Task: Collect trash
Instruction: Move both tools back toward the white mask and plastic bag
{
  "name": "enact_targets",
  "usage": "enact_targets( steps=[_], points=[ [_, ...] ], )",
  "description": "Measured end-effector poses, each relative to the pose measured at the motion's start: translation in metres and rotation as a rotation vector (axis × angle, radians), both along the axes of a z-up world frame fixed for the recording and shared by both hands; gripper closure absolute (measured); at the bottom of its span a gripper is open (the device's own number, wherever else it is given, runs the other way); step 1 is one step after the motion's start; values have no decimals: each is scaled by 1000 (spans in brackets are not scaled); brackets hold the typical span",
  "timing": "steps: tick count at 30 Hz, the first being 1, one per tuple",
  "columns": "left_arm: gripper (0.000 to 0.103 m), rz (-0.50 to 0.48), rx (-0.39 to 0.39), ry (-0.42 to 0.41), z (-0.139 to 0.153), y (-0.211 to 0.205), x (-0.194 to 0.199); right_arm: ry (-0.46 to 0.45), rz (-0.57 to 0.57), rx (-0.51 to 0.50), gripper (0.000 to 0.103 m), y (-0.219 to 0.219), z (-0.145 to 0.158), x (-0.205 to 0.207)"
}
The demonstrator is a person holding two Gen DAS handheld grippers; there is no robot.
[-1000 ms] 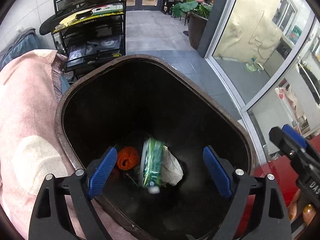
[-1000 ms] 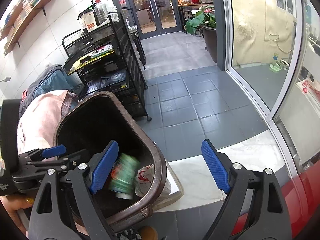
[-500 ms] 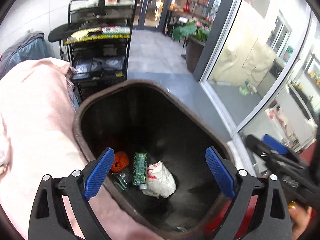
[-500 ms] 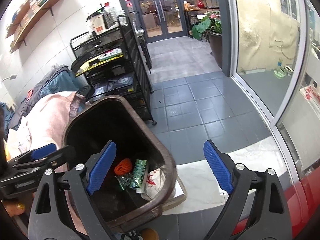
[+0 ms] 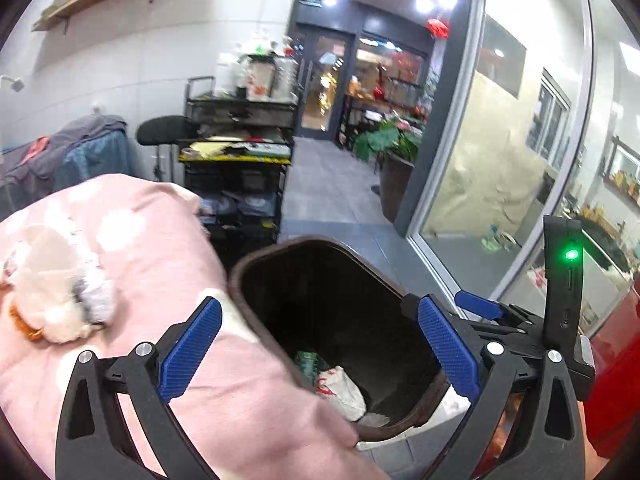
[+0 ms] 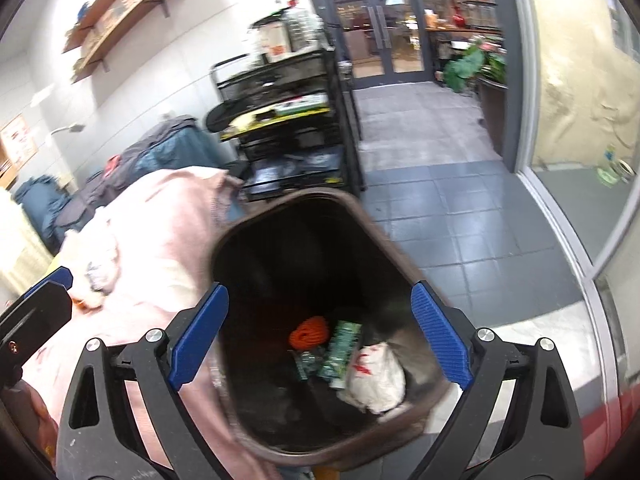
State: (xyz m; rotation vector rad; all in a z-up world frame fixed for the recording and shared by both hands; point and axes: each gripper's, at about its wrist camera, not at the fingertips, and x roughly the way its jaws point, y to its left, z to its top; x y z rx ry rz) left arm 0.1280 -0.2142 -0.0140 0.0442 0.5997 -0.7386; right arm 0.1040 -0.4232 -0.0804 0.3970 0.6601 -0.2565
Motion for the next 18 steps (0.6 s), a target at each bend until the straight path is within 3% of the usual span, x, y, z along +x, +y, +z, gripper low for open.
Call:
enact_targets(
  steps=[18],
  points=[
    [6,325,22,-37,-4,128,5,-27,353,10,11,125,23,57]
  ],
)
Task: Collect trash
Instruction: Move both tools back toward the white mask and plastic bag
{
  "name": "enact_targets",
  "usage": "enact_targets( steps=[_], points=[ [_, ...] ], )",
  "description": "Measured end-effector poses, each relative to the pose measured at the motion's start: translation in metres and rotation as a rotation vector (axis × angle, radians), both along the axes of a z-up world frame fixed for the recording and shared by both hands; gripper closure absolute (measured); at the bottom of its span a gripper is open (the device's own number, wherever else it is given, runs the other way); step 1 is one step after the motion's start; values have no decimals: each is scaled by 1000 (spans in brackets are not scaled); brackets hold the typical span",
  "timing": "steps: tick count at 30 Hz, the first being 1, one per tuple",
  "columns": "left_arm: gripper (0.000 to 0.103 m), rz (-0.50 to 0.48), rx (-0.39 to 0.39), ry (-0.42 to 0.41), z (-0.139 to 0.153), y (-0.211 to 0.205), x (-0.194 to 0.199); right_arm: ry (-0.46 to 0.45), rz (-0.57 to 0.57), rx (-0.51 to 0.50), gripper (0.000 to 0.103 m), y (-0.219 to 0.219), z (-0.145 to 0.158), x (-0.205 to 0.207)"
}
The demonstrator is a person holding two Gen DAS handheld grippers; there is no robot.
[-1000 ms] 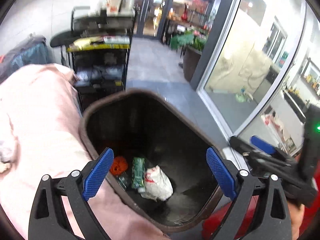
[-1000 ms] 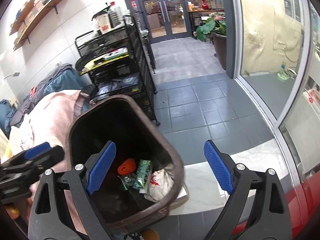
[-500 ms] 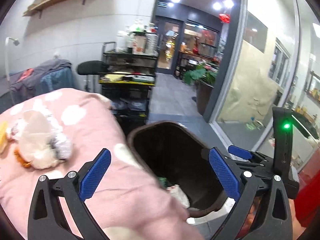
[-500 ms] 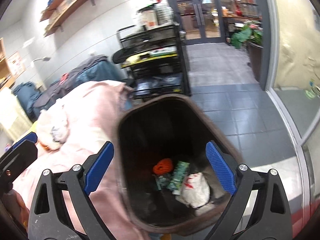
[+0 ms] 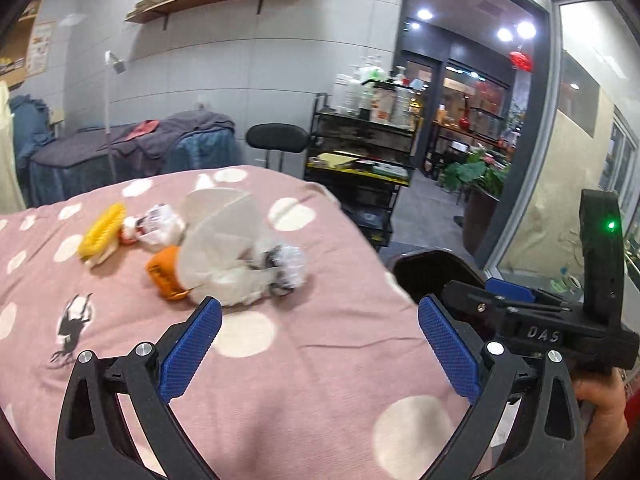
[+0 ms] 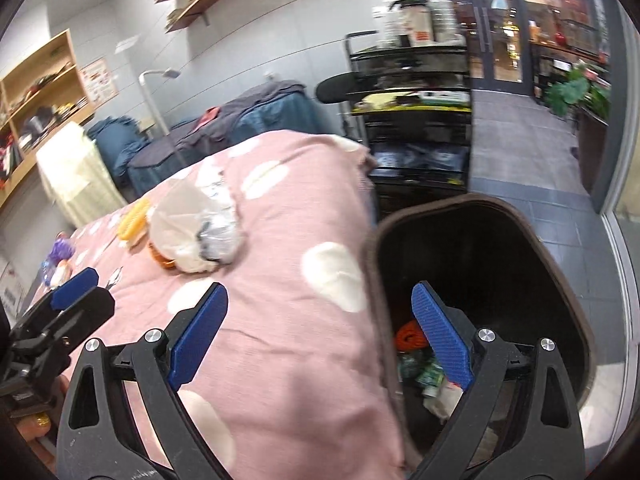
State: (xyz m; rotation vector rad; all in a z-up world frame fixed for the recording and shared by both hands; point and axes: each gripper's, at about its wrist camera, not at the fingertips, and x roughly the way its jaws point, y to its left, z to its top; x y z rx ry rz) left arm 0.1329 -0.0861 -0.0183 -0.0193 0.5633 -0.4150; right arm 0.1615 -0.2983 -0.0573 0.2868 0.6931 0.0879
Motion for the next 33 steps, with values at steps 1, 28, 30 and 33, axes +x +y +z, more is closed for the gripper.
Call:
enact_targets(
  steps=[1,28,30,33],
  points=[
    [6,21,2,6,-2,9,1,0,14,-2,11,6,1,3],
    [20,52,11,179,-29,94,87,213,267,-62,17,112,-15,134],
    [21,34,29,169,-25,87,103,236,276,-77,26,116,-17,143],
    [22,-2,57,177,-22,74,126,264,273,-87,36,118,-22,155]
  ],
)
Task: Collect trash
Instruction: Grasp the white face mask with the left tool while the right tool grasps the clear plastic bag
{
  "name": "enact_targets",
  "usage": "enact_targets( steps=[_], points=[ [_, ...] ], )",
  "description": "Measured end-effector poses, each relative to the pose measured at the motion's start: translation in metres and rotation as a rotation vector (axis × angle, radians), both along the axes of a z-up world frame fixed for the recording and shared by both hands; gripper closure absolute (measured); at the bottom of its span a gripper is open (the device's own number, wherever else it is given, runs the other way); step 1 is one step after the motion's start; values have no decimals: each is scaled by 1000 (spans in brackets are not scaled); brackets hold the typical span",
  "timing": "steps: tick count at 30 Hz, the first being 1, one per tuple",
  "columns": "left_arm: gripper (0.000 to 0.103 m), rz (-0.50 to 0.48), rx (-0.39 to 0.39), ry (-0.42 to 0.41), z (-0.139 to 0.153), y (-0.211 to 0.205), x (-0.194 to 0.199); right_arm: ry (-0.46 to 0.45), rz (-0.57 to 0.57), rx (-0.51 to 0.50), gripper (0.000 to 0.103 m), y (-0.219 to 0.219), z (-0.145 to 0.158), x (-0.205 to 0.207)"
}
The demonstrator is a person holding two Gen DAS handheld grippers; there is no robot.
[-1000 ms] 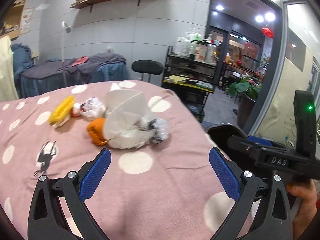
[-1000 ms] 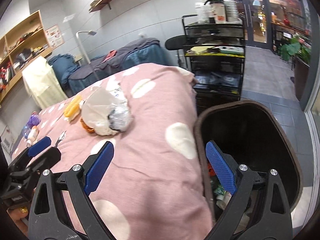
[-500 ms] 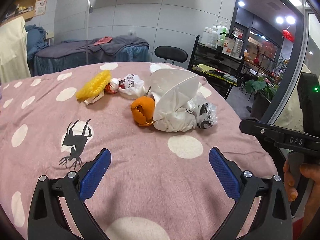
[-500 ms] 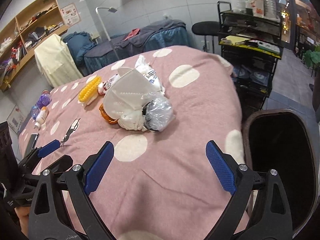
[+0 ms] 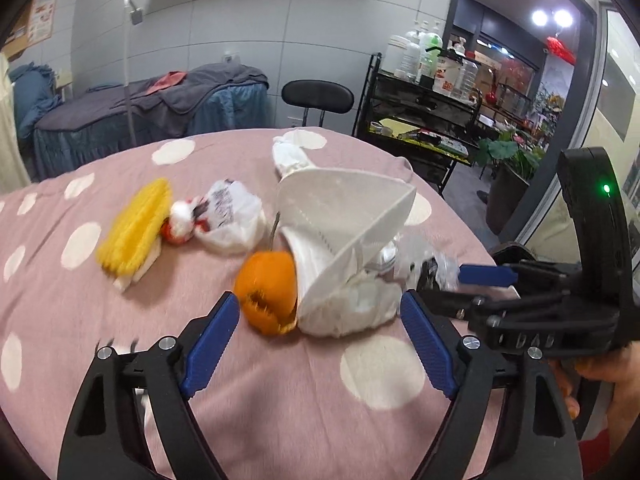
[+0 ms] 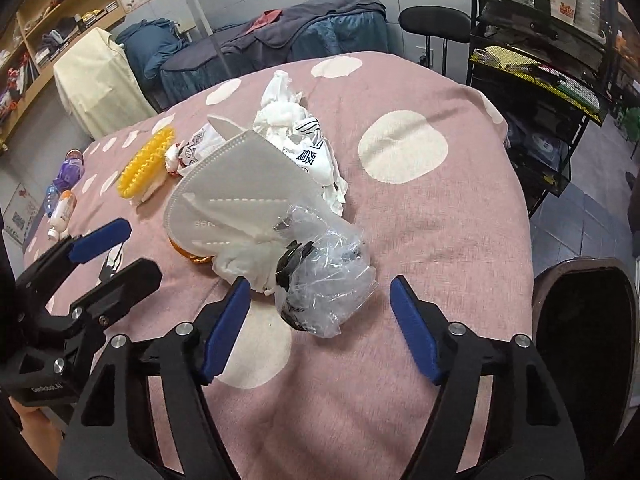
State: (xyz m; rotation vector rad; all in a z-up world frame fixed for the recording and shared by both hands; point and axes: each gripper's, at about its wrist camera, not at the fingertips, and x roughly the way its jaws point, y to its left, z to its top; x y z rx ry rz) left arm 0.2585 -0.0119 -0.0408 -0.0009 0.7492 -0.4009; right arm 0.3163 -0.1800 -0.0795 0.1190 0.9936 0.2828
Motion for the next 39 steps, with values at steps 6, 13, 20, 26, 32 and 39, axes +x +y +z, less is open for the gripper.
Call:
enact_targets(
  steps=[6,13,20,26,32,39],
  points=[
    [52,-66,78,41,-12,-26,34,17,-1,18,59,-7,-5,3],
    [98,-65,7,15,-8,-18,18,-56,-26,49,60,-21,10,-22],
    [99,-23,-140,-46,16,0,-18,-131,-37,70,60,-25,24,-56],
    [99,31,-175,-151,42,3,-65,-194,-27,73,60,-28,32,-85],
    [99,61,-193,-228,56,-2,-101,-223,-40,104,60,-42,39,-109],
    [99,54,-233,-247,65,-15,-117,-249,-90,140,60,-71,42,-133]
  ],
)
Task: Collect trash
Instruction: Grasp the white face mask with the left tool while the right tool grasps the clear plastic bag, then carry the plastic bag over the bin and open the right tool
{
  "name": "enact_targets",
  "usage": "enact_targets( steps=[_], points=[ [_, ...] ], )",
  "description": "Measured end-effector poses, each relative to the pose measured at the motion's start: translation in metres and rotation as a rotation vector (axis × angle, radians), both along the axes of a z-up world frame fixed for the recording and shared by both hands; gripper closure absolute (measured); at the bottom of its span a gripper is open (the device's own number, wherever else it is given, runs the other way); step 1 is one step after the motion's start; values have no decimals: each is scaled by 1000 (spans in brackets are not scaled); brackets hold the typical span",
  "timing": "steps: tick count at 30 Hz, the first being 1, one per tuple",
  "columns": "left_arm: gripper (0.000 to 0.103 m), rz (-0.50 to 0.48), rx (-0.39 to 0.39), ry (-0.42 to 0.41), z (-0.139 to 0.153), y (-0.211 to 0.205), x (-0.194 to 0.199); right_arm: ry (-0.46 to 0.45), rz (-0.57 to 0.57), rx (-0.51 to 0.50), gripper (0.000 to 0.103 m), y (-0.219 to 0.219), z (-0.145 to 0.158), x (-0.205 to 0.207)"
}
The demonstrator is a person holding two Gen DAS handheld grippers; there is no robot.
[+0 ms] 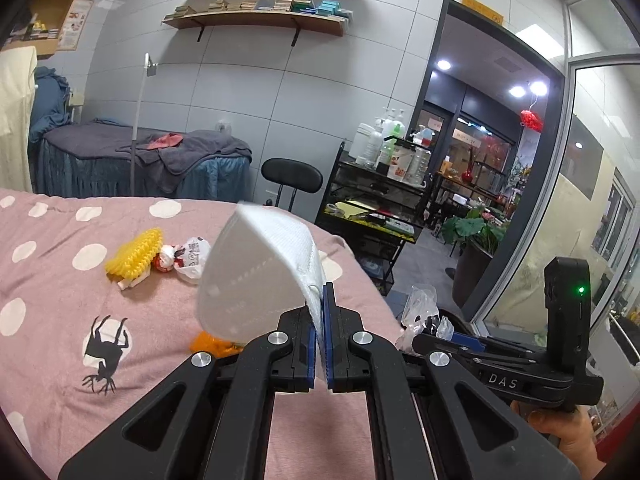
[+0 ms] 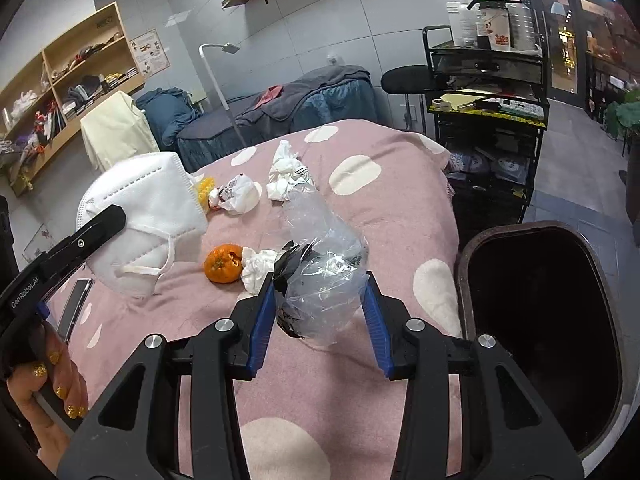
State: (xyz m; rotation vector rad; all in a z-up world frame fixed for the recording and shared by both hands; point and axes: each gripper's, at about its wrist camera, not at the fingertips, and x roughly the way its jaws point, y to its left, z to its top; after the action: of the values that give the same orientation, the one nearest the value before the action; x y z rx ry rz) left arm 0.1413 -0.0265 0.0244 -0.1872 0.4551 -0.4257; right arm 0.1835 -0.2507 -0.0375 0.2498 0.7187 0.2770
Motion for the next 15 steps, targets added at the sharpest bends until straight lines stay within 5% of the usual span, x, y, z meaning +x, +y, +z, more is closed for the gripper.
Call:
enact_targets(
  steps=[15],
  points=[
    [99,-132,-20,-37,15,-57,-11,-4,-198,11,60,-81,-5,-31]
  ],
)
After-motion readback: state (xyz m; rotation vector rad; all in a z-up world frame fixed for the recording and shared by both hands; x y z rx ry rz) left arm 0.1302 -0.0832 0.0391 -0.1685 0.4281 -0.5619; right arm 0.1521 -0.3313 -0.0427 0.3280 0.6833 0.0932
